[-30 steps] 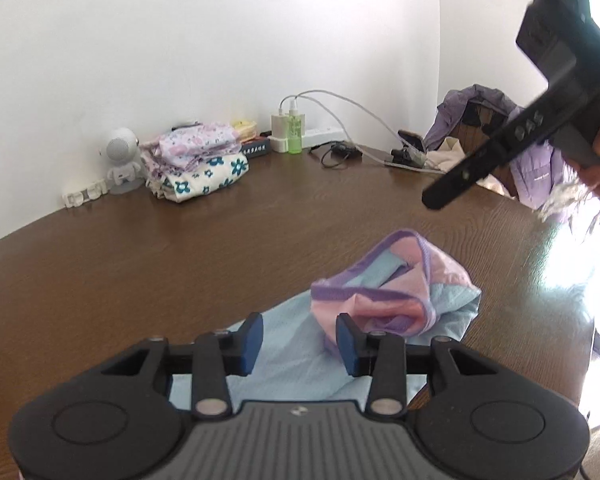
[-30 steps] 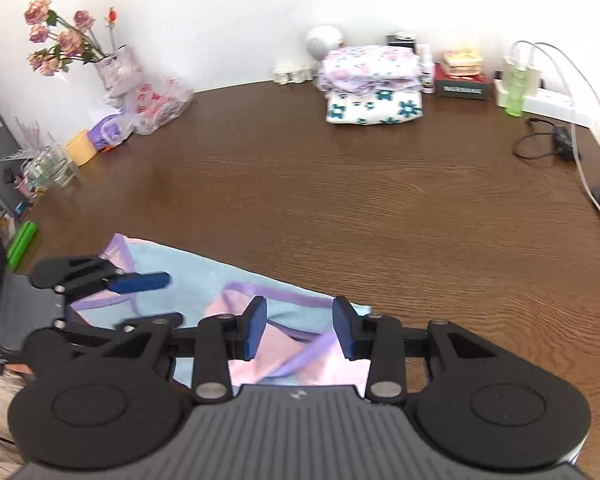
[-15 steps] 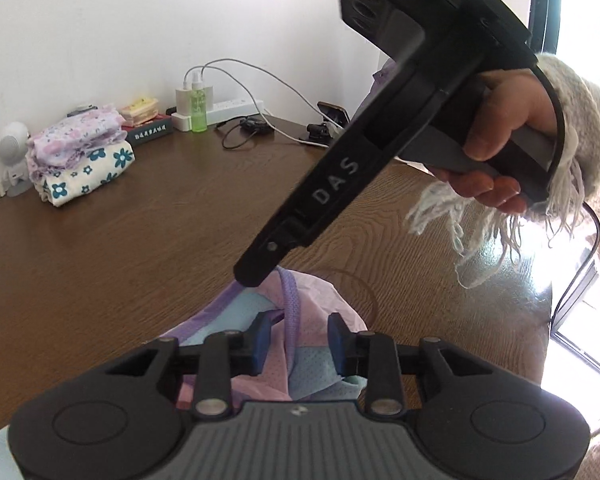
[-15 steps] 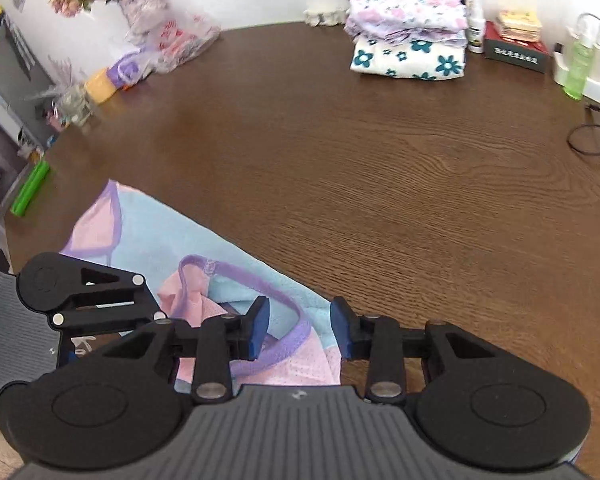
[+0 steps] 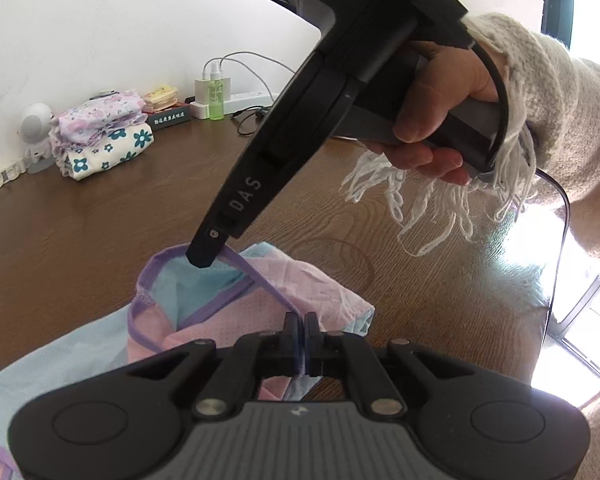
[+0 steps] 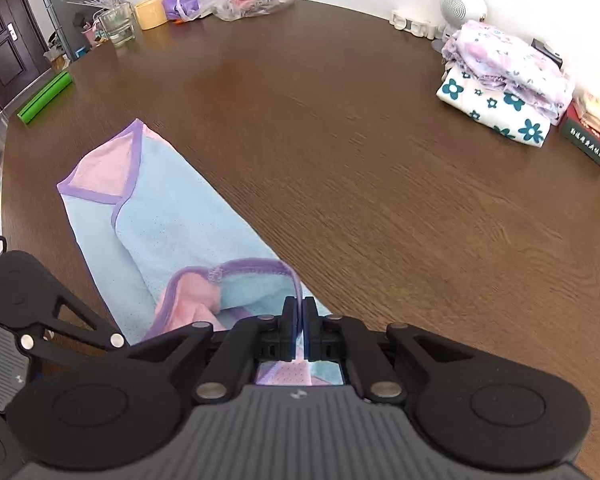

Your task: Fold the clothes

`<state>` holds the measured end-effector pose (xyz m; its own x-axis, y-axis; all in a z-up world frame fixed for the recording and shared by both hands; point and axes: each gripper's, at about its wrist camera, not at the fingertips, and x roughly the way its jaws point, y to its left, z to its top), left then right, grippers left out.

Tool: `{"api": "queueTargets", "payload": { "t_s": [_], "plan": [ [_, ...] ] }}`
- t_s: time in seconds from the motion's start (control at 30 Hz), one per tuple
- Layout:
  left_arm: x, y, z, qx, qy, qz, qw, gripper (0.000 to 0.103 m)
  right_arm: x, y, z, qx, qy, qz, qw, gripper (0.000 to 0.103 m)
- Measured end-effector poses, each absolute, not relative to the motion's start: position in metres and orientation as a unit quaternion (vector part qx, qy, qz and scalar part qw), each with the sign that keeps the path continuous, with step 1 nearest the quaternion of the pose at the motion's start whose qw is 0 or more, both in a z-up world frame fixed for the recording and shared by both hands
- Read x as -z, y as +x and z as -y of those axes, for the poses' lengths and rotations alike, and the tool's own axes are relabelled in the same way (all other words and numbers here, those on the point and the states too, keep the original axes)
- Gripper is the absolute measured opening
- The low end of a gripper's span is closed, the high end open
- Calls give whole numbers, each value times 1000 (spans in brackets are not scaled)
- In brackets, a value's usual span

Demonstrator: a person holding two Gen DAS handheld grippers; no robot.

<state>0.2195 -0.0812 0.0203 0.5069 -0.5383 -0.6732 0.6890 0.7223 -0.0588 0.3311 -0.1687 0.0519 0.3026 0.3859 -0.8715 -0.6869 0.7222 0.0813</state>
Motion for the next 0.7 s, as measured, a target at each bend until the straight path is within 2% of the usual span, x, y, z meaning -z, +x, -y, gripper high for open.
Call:
{"api": "queueTargets", "payload": {
  "t_s": [0.27, 0.37, 0.47, 0.53, 0.57, 0.63, 0.7],
  "plan": [
    [-13, 216, 74, 330, 94, -353, 870, 3, -33, 336, 179, -326, -79, -474, 814, 2],
    [-12, 216, 71, 318, 81, -361, 873, 10, -30, 337, 186, -331, -36, -475, 815, 5],
    [-19, 211, 63, 313, 66, -355, 878, 22, -30, 338, 199, -337, 21, -474, 813, 15],
    [-28, 205, 55, 314, 56, -341, 884, 27, -34, 335, 214, -340, 67, -462, 816, 34],
    [-33, 201, 51, 313, 52, -332, 888, 29, -36, 331, 224, -341, 91, -454, 818, 38],
    [-41, 197, 44, 302, 48, -317, 898, 37, -41, 318, 244, -341, 126, -430, 827, 42],
    [-47, 195, 36, 286, 46, -303, 908, 38, -44, 303, 260, -330, 145, -406, 840, 42]
  ]
}}
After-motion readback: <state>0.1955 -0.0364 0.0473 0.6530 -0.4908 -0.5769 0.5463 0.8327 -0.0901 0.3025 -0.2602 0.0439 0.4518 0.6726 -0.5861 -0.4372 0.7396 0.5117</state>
